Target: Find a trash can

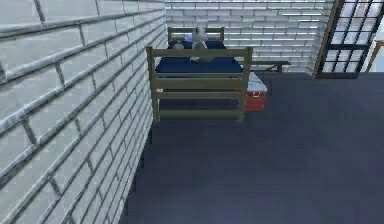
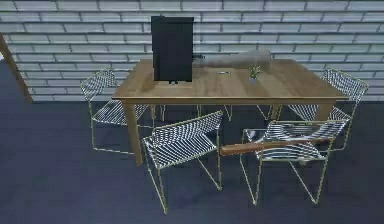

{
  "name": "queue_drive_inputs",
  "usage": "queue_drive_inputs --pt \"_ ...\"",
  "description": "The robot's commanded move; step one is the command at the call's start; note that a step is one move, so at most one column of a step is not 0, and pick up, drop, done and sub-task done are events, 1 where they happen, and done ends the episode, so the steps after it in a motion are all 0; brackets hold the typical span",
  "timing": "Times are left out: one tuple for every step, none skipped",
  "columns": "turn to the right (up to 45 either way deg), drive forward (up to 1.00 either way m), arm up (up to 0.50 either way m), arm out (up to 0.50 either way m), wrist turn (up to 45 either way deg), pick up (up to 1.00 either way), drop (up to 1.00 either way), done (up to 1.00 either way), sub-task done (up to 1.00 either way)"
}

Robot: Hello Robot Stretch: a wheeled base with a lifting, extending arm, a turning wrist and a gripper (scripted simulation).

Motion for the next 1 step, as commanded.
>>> queue_drive_inputs --pt "39.0 0.0 0.0 0.0 0.0 0.0 0.0 0.0 0.0"
